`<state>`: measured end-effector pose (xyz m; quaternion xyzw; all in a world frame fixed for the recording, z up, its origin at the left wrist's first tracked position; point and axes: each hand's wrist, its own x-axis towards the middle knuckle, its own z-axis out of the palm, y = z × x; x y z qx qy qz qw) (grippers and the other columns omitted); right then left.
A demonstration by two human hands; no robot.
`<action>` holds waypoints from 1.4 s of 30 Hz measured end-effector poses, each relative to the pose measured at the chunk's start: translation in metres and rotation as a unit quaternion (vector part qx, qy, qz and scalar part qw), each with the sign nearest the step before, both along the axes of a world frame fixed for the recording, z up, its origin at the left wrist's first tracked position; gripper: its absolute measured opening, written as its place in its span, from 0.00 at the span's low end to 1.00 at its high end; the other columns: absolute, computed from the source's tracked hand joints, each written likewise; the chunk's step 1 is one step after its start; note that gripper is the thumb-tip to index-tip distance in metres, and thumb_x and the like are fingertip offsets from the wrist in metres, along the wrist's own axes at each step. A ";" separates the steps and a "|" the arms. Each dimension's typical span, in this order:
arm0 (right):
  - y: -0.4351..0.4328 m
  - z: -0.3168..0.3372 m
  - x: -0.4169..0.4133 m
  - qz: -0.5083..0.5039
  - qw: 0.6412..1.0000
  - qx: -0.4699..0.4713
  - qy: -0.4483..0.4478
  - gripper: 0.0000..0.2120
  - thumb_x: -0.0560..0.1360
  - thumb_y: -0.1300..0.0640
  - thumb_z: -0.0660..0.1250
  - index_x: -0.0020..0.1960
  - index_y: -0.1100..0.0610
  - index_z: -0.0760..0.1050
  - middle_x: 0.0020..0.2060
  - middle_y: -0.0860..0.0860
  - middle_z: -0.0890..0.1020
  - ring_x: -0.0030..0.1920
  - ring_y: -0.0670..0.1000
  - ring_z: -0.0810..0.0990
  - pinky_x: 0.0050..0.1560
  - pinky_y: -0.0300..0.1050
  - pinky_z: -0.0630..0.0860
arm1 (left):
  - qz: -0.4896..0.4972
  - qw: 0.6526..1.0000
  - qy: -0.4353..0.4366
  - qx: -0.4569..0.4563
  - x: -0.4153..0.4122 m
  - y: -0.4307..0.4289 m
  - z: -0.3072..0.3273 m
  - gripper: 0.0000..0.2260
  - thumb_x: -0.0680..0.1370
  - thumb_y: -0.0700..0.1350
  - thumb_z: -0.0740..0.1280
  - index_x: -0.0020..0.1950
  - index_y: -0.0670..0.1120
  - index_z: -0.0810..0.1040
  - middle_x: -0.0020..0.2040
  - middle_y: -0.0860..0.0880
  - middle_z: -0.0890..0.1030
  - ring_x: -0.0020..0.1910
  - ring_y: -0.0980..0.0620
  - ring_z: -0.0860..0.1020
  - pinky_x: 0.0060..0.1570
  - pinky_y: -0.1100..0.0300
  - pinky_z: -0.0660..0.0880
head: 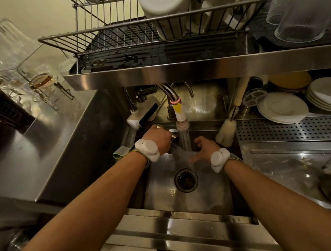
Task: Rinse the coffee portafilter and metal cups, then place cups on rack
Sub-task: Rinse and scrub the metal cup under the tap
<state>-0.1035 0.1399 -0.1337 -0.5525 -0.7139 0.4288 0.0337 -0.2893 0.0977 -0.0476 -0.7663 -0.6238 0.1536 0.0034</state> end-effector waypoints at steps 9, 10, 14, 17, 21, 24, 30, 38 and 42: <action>-0.002 0.002 -0.003 0.007 1.000 0.007 -0.007 0.44 0.59 0.48 0.80 0.69 0.55 0.64 0.63 0.54 0.75 0.61 0.56 0.76 0.55 0.45 0.72 | -0.047 0.997 0.048 0.028 0.003 -0.006 0.014 0.07 0.76 0.43 0.62 0.49 0.45 0.78 0.50 0.43 0.82 0.52 0.43 0.78 0.61 0.53 0.64; -0.002 0.002 -0.002 0.008 1.000 0.008 -0.008 0.44 0.58 0.48 0.80 0.69 0.55 0.64 0.63 0.54 0.75 0.60 0.55 0.76 0.55 0.45 0.73 | -0.053 0.997 0.057 0.025 0.005 -0.006 0.015 0.07 0.76 0.42 0.61 0.48 0.44 0.79 0.49 0.43 0.82 0.51 0.43 0.78 0.61 0.52 0.64; 0.001 0.002 -0.001 0.011 1.000 0.006 -0.010 0.45 0.58 0.48 0.81 0.69 0.55 0.64 0.64 0.55 0.75 0.61 0.56 0.75 0.56 0.46 0.73 | -0.064 0.994 0.080 0.028 0.008 -0.003 0.011 0.10 0.76 0.43 0.60 0.52 0.44 0.79 0.52 0.43 0.82 0.54 0.43 0.78 0.64 0.50 0.65; 0.002 0.000 -0.001 0.005 1.000 0.007 -0.007 0.44 0.59 0.49 0.80 0.69 0.56 0.64 0.64 0.55 0.74 0.61 0.56 0.75 0.56 0.46 0.73 | -0.064 0.996 0.061 0.032 0.011 -0.001 0.007 0.09 0.75 0.42 0.61 0.50 0.44 0.79 0.50 0.43 0.82 0.53 0.43 0.78 0.63 0.50 0.65; 0.002 -0.003 0.000 0.003 1.000 -0.006 0.000 0.45 0.59 0.50 0.80 0.70 0.56 0.63 0.65 0.56 0.73 0.63 0.57 0.74 0.59 0.47 0.72 | 0.040 0.998 -0.049 0.018 0.010 0.006 -0.001 0.10 0.75 0.44 0.60 0.52 0.44 0.79 0.52 0.43 0.82 0.54 0.41 0.78 0.60 0.51 0.67; 0.002 -0.007 0.003 0.001 1.000 -0.019 -0.002 0.46 0.59 0.50 0.80 0.71 0.56 0.61 0.66 0.57 0.72 0.64 0.57 0.73 0.60 0.47 0.71 | 0.183 0.961 -0.199 -0.054 0.007 0.009 -0.009 0.13 0.78 0.45 0.60 0.48 0.39 0.80 0.51 0.39 0.82 0.50 0.40 0.80 0.50 0.52 0.74; 0.000 -0.019 0.005 -0.048 0.997 -0.036 0.052 0.53 0.57 0.52 0.82 0.73 0.55 0.55 0.66 0.55 0.72 0.64 0.56 0.73 0.55 0.41 0.69 | 0.325 0.782 -0.511 -0.146 0.005 0.005 -0.029 0.08 0.78 0.34 0.61 0.50 0.34 0.79 0.42 0.42 0.78 0.34 0.55 0.75 0.34 0.67 0.70; -0.003 -0.017 -0.026 -0.090 0.975 0.001 0.204 0.44 0.50 0.49 0.82 0.61 0.44 0.63 0.51 0.39 0.74 0.54 0.44 0.74 0.48 0.30 0.67 | 0.337 0.733 -0.569 -0.161 -0.009 0.002 -0.035 0.12 0.78 0.33 0.59 0.57 0.31 0.77 0.50 0.42 0.80 0.46 0.51 0.78 0.33 0.75 0.73; -0.003 -0.021 -0.026 -0.108 0.972 0.024 0.206 0.41 0.52 0.51 0.82 0.60 0.48 0.65 0.54 0.44 0.77 0.54 0.45 0.74 0.52 0.33 0.69 | 0.349 0.763 -0.534 -0.104 -0.027 0.000 -0.042 0.10 0.77 0.36 0.63 0.54 0.36 0.81 0.55 0.40 0.82 0.52 0.51 0.78 0.43 0.73 0.73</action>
